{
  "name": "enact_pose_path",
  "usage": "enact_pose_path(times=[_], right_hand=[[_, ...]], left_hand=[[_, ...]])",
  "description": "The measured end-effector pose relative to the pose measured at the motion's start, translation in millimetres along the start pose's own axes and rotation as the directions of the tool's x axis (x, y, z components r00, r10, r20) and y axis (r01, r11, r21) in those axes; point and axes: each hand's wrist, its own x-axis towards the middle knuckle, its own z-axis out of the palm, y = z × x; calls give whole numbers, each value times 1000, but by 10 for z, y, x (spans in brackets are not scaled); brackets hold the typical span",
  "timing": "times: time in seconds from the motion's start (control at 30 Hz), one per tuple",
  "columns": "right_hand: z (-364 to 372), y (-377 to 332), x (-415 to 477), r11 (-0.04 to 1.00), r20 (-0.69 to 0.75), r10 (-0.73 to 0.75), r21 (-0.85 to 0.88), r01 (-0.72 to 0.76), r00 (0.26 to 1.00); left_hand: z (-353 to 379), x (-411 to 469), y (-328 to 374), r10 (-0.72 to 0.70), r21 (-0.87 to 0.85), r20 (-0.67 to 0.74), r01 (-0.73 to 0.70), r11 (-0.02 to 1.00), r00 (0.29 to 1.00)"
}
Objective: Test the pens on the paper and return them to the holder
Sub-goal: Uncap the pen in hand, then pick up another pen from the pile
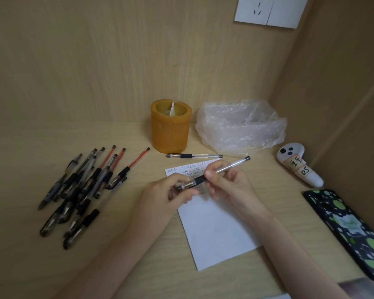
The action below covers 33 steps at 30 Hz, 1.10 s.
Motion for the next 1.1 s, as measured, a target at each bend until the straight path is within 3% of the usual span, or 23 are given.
enact_pose_path(times=[0.07, 0.17, 0.4, 0.63, 0.8, 0.97, 1.1], right_hand=[[-10, -35, 37, 999, -14, 19, 36, -18, 1000], [-177, -283, 198, 994, -149, 48, 101, -33, 988], [-711, -864, 1035, 933, -378, 319, 287, -217, 869], [-860, -1008, 1354, 913, -368, 361, 325, -245, 857], [-825, -926, 1235, 927, -310, 319, 299, -226, 896], [-555, -764, 932, 974, -276, 208, 150, -171, 938], [-313, -531, 605, 988, -222, 155, 15, -155, 963]], left_hand=[[-1, 15, -19, -7, 71, 49, 4, 997, 999], [-33, 33, -95, 87, 222, 90, -105, 969, 992], [37, 43, -229, 214, 424, 230, -296, 856, 949], [44, 55, -318, 230, 438, 232, -312, 843, 945], [48, 79, -330, 296, 452, 176, -345, 823, 939], [-117, 168, -352, 294, 568, -119, -177, 804, 948], [-267, 163, -392, 70, 641, -253, 113, 759, 965]])
